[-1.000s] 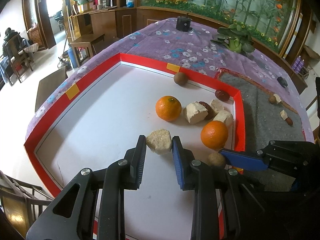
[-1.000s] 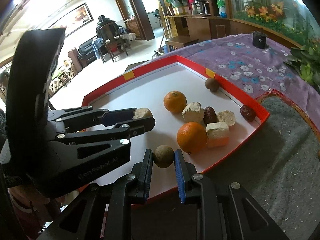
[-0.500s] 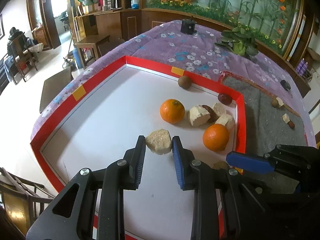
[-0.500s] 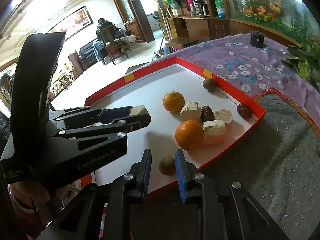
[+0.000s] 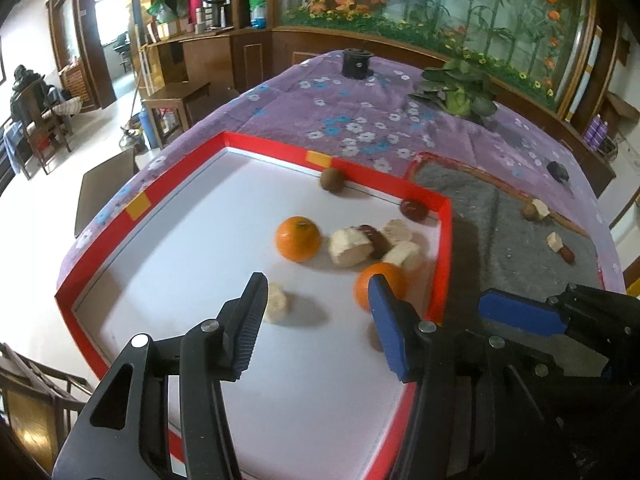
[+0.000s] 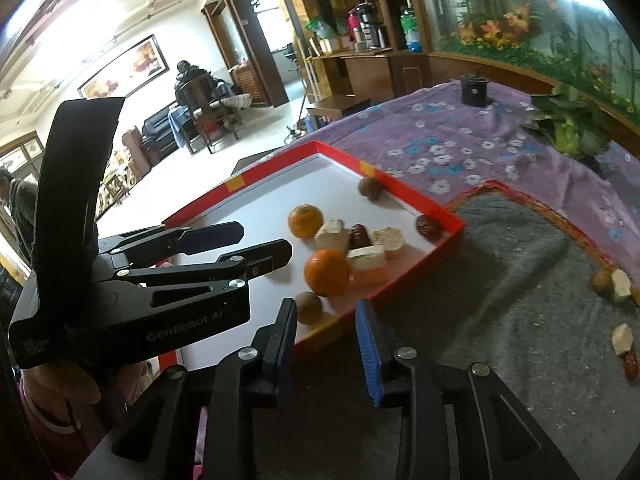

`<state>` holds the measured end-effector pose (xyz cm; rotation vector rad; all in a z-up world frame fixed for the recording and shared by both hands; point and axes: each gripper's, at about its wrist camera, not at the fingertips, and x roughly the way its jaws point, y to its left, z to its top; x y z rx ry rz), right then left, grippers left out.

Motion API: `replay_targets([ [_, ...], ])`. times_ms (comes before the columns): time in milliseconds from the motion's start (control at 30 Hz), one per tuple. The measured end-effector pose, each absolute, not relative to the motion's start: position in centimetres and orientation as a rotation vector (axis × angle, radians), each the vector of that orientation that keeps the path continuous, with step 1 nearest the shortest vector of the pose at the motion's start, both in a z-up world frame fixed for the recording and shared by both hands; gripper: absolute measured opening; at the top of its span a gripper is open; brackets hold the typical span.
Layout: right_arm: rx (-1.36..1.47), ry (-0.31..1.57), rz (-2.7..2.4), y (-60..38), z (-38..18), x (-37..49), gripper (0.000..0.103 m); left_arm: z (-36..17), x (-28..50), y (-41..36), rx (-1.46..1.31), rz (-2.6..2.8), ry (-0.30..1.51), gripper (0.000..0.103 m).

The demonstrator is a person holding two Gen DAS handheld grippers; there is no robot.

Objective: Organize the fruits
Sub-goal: 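Open the right tool to drop the brown fruit while the left tool drops the pastry, then move both tools back toward the remaining items on the felt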

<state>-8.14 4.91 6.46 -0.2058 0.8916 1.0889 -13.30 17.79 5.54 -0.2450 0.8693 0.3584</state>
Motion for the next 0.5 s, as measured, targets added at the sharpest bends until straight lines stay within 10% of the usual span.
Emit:
replay_targets([
  [500,-0.126,0.912,0.892,-4.3,5.6,-4.5,0.032,5.6,-8.4,10.2,-0.189,0.186,0.895,0.052],
])
